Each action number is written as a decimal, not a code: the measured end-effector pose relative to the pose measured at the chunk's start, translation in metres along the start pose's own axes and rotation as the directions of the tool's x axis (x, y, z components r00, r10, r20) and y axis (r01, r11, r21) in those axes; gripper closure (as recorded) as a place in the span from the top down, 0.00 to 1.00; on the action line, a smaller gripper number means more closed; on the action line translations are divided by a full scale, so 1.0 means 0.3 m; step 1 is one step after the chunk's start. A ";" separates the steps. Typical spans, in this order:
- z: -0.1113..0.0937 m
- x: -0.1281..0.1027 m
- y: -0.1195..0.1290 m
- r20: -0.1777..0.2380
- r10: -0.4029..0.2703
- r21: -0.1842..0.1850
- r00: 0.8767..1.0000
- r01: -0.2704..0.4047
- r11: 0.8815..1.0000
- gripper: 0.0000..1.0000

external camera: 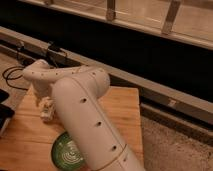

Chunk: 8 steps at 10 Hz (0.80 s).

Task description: Place the bottle in the ceramic bowl

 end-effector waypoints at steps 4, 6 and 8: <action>0.101 0.002 0.021 -0.063 -0.031 -0.013 0.998 0.031 0.999 0.55; 0.051 -0.002 0.041 -0.030 -0.047 -0.004 0.998 0.046 0.999 0.34; -0.047 -0.005 0.034 0.036 -0.034 -0.002 0.999 0.034 0.999 0.15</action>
